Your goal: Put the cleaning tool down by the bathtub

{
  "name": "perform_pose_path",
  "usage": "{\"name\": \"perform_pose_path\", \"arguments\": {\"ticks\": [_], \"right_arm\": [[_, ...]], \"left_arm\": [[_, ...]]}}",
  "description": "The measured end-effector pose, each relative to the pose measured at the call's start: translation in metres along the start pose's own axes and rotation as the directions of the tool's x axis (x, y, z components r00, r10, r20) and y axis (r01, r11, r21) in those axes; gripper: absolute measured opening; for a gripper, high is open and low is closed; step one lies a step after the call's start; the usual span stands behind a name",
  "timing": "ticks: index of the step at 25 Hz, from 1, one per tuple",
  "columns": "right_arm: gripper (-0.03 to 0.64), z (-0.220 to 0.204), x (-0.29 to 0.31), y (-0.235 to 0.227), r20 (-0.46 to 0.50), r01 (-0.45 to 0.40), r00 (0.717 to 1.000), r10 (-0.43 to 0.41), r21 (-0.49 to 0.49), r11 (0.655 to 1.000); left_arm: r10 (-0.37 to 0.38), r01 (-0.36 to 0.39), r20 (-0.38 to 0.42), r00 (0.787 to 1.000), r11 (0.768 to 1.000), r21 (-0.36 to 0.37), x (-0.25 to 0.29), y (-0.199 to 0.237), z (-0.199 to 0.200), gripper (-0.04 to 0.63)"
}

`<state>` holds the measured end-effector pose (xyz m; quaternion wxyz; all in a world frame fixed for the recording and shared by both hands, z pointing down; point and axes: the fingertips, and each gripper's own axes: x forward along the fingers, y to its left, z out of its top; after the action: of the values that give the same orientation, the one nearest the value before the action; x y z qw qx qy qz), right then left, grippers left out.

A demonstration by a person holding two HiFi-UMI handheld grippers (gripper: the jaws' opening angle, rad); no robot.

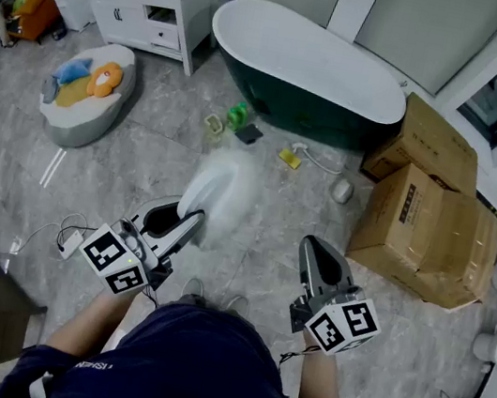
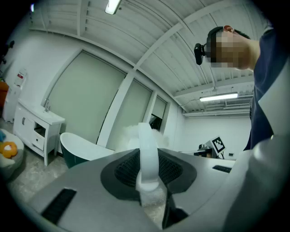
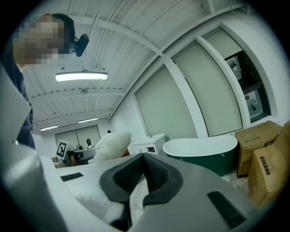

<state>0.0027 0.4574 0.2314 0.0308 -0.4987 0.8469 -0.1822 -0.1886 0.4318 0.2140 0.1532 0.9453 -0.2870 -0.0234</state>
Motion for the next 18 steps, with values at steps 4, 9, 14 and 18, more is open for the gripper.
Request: {"name": "perform_pose_path", "arguments": {"ticks": [4, 9, 14, 18], "right_arm": [[0.003, 0.0, 0.003, 0.0, -0.001, -0.007, 1.0, 0.007, -0.002, 1.0], [0.003, -0.002, 0.002, -0.004, -0.003, 0.013, 1.0, -0.013, -0.01, 1.0], [0.005, -0.004, -0.001, -0.006, -0.019, 0.025, 0.999, -0.025, -0.038, 0.999], [0.005, -0.008, -0.009, -0.01, -0.026, 0.01, 1.0, -0.011, -0.036, 0.999]], "left_arm": [[0.005, -0.005, -0.001, 1.0, 1.0, -0.003, 0.001, 0.002, -0.001, 0.114], [0.009, -0.009, -0.003, 1.0, 1.0, -0.003, 0.001, -0.001, -0.005, 0.114], [0.016, -0.016, -0.012, 1.0, 1.0, -0.007, 0.004, -0.007, -0.009, 0.114], [0.023, -0.023, -0.01, 1.0, 1.0, -0.008, 0.008, -0.017, -0.015, 0.114]]}}
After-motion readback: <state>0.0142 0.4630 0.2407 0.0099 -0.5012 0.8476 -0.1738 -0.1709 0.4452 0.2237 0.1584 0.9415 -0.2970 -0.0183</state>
